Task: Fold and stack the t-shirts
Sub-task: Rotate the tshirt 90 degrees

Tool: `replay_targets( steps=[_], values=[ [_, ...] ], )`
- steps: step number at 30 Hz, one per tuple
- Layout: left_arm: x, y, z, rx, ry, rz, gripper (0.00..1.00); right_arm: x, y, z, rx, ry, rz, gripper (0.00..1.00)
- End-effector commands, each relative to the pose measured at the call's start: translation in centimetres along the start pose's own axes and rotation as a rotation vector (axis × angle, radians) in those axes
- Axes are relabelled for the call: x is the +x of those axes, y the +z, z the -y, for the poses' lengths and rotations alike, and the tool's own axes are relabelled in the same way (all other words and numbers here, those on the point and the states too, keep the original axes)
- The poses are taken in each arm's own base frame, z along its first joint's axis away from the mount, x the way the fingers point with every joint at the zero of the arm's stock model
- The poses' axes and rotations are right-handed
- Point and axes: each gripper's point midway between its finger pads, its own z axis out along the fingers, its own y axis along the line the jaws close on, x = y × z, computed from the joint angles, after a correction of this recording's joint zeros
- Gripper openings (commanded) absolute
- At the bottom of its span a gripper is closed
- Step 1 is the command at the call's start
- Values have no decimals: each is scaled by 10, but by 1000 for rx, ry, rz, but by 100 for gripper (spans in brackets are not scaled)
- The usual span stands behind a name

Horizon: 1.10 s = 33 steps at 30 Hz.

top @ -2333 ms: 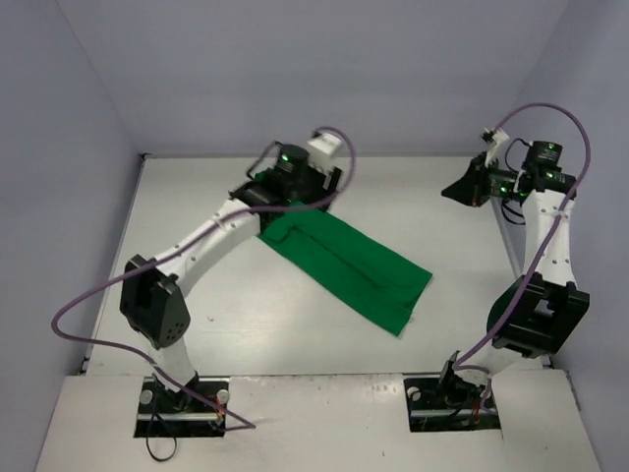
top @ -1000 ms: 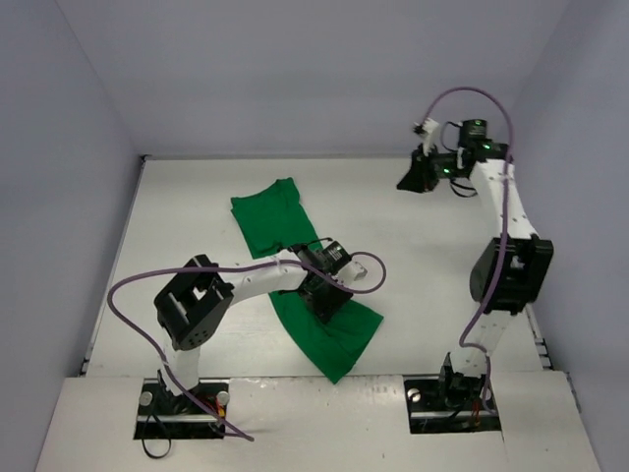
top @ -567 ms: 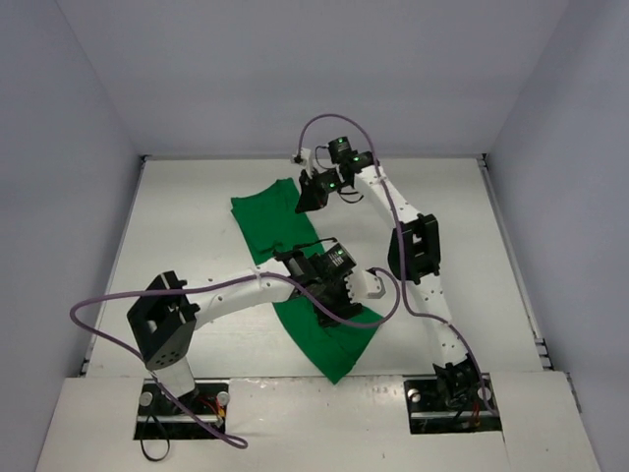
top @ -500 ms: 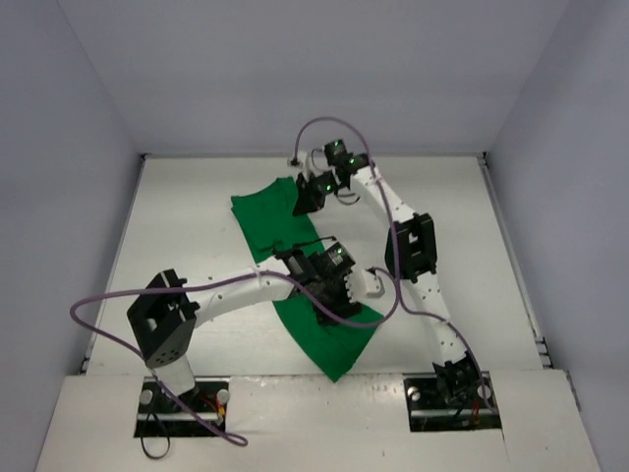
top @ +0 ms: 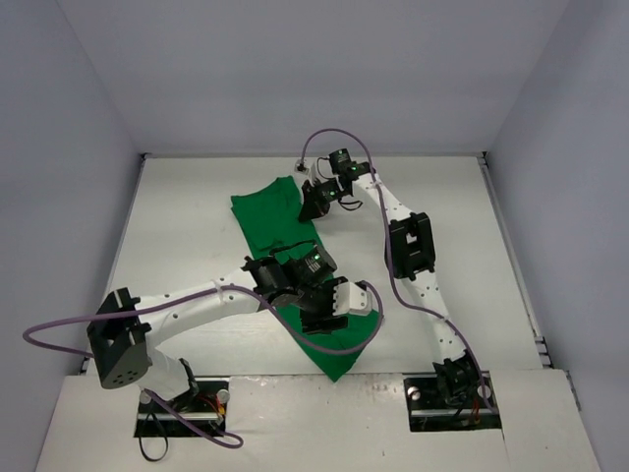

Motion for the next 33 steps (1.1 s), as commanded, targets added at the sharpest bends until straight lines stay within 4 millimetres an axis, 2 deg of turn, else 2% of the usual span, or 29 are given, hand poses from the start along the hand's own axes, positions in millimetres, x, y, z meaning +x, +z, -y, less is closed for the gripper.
replay_targets(
  steps=[1, 5, 11, 15, 17, 19, 22, 23, 25, 27, 28, 29, 30, 31, 33],
  values=[
    [-11, -8, -5, -41, 41, 45, 51, -15, -32, 42, 126, 59, 78, 2],
    [-6, -5, -8, -56, 18, 33, 51, -10, -66, 78, 231, 150, 139, 1],
    [-1, 0, -9, -57, 1, 23, 51, 5, -108, 108, 324, 231, 166, 0],
    [2, 6, -17, -81, -25, 5, 51, 10, -125, 103, 321, 262, 175, 0],
    [3, 11, -30, -98, -105, 6, 51, 12, -127, 96, 309, 291, 176, 2],
    [4, 12, -45, -115, -176, 8, 51, 2, -133, 81, 266, 291, 199, 9],
    [6, 11, -72, -127, -340, 37, 47, -29, -163, 51, 238, 249, 249, 22],
    [4, 9, -78, -132, -375, 56, 46, -48, -183, 35, 247, 207, 279, 25],
    [4, 2, -89, -165, -396, 110, 46, -58, -207, 16, 239, 187, 309, 29],
    [-7, -12, -94, -238, -328, 190, 49, -81, -256, -14, 277, 107, 367, 35],
    [-1, -10, -89, -249, -311, 184, 51, -85, -271, -30, 287, 80, 382, 37],
    [0, -13, -89, -276, -287, 190, 53, -83, -282, -39, 293, 62, 391, 39],
    [2, -19, -89, -313, -254, 194, 56, -72, -303, -52, 309, 49, 405, 40],
    [1, -28, -88, -332, -229, 206, 57, -63, -314, -62, 321, 37, 411, 40],
    [11, -35, -83, -339, -158, 179, 58, -31, -326, -77, 377, 77, 399, 40]
  ],
)
